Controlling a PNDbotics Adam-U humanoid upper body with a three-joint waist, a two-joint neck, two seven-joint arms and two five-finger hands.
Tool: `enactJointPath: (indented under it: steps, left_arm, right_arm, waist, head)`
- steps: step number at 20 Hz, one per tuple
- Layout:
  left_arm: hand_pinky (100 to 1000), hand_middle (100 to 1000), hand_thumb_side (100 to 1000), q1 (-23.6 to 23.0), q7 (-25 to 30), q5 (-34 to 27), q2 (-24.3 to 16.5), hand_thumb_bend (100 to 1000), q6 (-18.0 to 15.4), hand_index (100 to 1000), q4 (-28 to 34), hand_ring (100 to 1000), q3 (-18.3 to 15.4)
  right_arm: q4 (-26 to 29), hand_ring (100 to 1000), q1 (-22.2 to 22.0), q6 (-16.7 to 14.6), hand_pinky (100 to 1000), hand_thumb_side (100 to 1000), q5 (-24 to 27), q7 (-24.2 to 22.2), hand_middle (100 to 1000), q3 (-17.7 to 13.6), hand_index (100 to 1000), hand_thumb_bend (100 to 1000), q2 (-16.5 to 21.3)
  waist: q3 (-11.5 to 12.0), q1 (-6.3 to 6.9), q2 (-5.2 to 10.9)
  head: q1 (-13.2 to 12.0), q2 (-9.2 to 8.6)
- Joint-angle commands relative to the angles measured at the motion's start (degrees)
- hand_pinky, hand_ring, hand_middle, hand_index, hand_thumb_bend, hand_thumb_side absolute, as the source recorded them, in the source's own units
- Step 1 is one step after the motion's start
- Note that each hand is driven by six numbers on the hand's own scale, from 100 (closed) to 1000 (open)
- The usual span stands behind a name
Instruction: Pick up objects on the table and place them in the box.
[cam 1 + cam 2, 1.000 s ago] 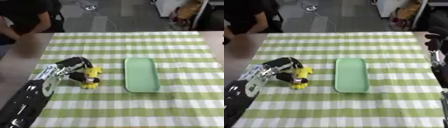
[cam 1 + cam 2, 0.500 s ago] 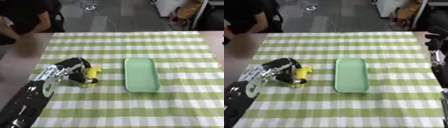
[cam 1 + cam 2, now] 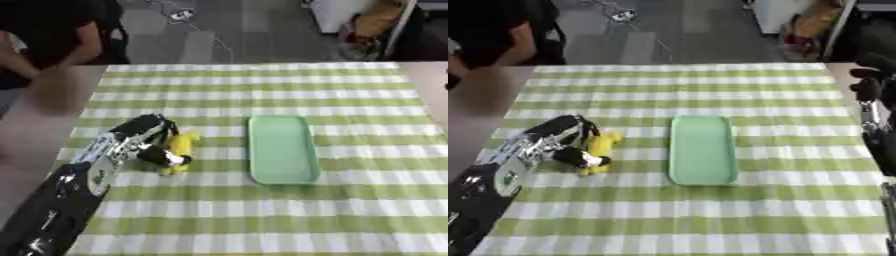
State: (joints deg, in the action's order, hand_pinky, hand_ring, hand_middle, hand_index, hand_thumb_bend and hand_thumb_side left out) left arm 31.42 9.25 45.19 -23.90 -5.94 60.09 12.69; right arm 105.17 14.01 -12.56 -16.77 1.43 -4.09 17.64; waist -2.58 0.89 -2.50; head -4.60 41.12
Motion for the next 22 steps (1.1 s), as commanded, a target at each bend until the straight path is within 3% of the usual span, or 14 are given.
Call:
enactJointPath:
  steps: [1,6,17,22]
  left_arm:
    - [100,195,439,1.47,-3.43,-1.60,-0.37,547,-0.06,302,0.08,100,-0.27]
    - [100,189,423,1.86,-5.30,-2.49,0.05,555,-1.28,300,-0.26,100,0.06]
    - [100,186,416,2.03,-3.64,-3.20,-0.07,546,-1.24,299,0.47,100,0.37]
    - [100,182,424,1.71,-4.45,-7.29,0.12,523,-0.30,297,1.13,100,-0.65]
  right_arm:
    - [0.80,765,0.74,-0.12,694,825,0.29,-0.11,780,-0.45,868,203,0.71]
    - [0.78,765,0.75,-0.14,694,825,0.32,-0.13,780,-0.46,868,202,0.69]
    - [0.72,765,0.75,-0.12,694,826,0.23,-0.04,779,-0.55,867,205,0.70]
    - [0.66,765,0.74,-0.13,694,826,0.19,0.00,779,-0.60,867,204,0.70]
  waist:
    - [0.06,-0.15,0.49]
    - [0.08,-0.15,0.49]
    - [0.14,-0.13,0.52]
    - [0.19,-0.13,0.54]
  head:
    - [-0.55,-0.22]
    - [-0.47,-0.21]
    - [-0.34,-0.18]
    - [-0.22,-0.20]
